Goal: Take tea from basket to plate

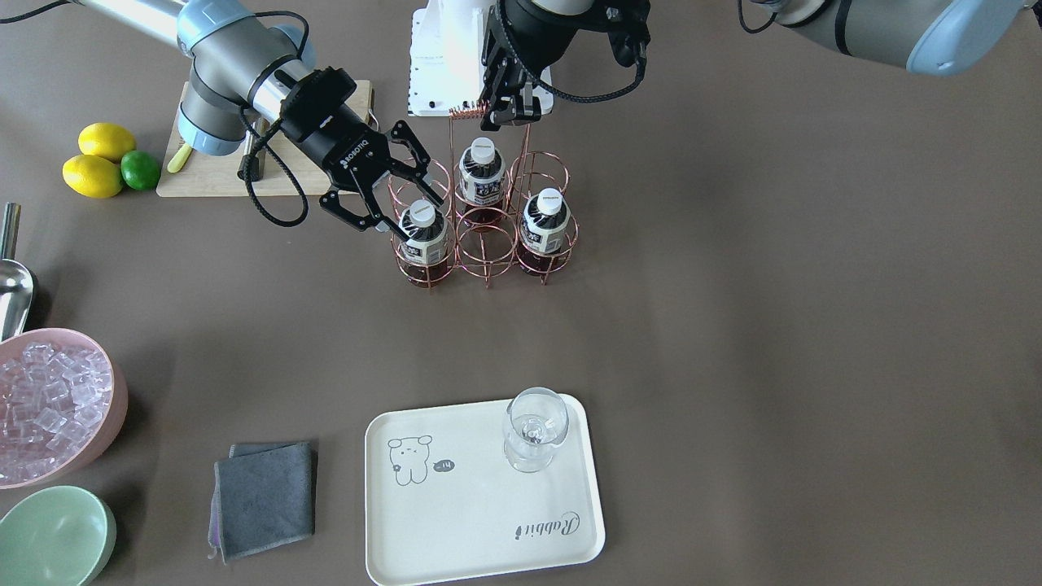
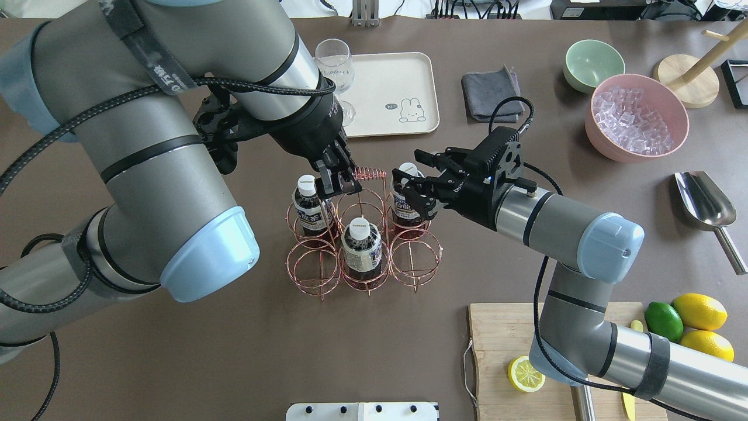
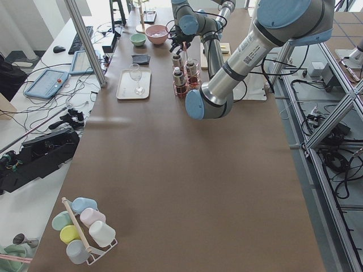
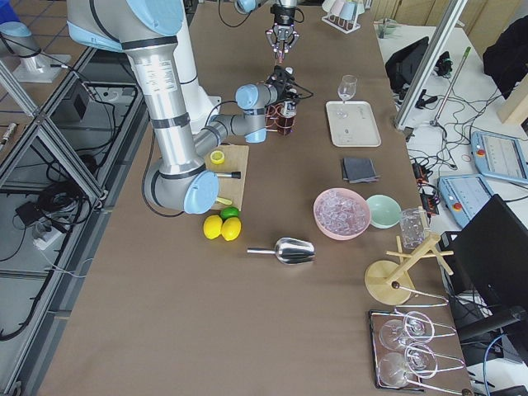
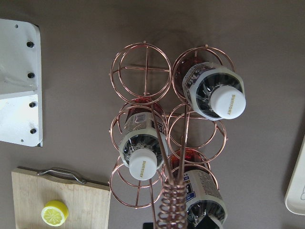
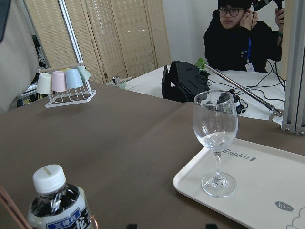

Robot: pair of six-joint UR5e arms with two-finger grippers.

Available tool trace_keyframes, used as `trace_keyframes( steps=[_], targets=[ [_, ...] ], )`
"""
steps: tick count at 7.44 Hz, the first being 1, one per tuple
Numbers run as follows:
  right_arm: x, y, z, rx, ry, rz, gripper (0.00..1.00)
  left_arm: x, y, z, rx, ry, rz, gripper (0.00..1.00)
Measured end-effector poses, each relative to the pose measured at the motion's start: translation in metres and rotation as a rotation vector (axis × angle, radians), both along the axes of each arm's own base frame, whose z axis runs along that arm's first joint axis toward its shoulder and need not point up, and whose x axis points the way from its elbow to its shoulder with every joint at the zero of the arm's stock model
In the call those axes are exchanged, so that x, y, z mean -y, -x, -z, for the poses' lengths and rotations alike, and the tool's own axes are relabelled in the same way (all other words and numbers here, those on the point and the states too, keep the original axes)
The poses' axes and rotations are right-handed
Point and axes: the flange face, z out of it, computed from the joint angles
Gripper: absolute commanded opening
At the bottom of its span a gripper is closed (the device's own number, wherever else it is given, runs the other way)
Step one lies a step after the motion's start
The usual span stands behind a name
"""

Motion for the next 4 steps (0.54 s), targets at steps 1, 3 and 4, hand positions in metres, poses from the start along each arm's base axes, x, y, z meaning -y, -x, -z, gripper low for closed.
trace_keyframes(
  steps=[1,3,4],
  targets=[
    [-0.0003,0.0003,0.0001,0.000,-0.001,0.001,0.28,0.0000,-0.0006,-0.0004,0.001,0.001,-0.001,0.00],
    [-0.0026,0.0021,-0.0017,-0.004,0.000,0.005,0.00,-0.0001,-0.0012,-0.0008,0.002,0.002,-0.001,0.00],
    [-0.0042,0.0023,-0.0025,-0.004,-0.001,0.008,0.00,-0.0001,-0.0012,-0.0009,0.002,0.002,-0.001,0.00]
  ],
)
